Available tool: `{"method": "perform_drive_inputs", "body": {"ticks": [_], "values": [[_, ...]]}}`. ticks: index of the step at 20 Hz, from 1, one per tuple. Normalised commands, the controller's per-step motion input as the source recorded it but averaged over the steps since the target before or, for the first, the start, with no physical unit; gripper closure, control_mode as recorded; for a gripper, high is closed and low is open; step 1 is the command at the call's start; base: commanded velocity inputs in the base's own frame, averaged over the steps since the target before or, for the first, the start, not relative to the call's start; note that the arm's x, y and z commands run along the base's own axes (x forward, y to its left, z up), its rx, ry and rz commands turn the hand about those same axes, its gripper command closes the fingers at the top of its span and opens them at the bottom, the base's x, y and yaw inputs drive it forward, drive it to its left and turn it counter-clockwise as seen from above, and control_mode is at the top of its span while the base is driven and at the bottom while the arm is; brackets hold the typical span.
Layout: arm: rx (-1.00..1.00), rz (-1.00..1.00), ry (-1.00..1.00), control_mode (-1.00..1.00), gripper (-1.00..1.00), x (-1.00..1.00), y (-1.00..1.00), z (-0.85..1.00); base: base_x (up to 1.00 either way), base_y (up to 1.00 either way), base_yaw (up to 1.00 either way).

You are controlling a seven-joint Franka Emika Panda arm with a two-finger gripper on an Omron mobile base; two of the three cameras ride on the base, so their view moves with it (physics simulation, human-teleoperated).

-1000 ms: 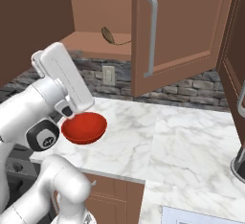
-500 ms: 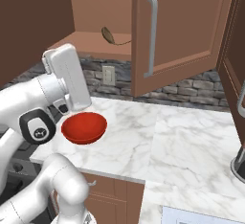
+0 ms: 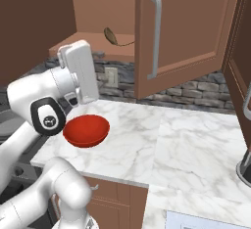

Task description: Open the cabinet and move the ladle to the pot. Then close the cabinet.

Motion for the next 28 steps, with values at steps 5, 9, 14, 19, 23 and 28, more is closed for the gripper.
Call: {"method": "perform_drive_inputs", "body": {"ticks": [5, 9, 14, 19, 23, 28], "values": [[0.01, 0.0, -0.04, -1.0, -1.0, 0.29, -0.14, 0.0, 0.0, 0.0, 0.0], [0.0, 0.0, 0.0, -1.0, -1.0, 0.26, -0.14, -0.03, 0.0, 0.0, 0.0], [0.0, -0.03, 0.0, -1.0, -1.0, 0.26, -0.2, -0.08, 0.0, 0.0, 0.0], [0.0, -0.09, 0.0, -1.0, -1.0, 0.32, -0.17, -0.15, 0.0, 0.0, 0.0], [0.02, -0.13, 0.0, -1.0, -1.0, 0.33, -0.03, -0.19, 0.0, 0.0, 0.0], [0.07, -0.13, -0.01, -1.0, -1.0, 0.23, 0.0, -0.33, 0.0, 0.0, 0.0]]}}
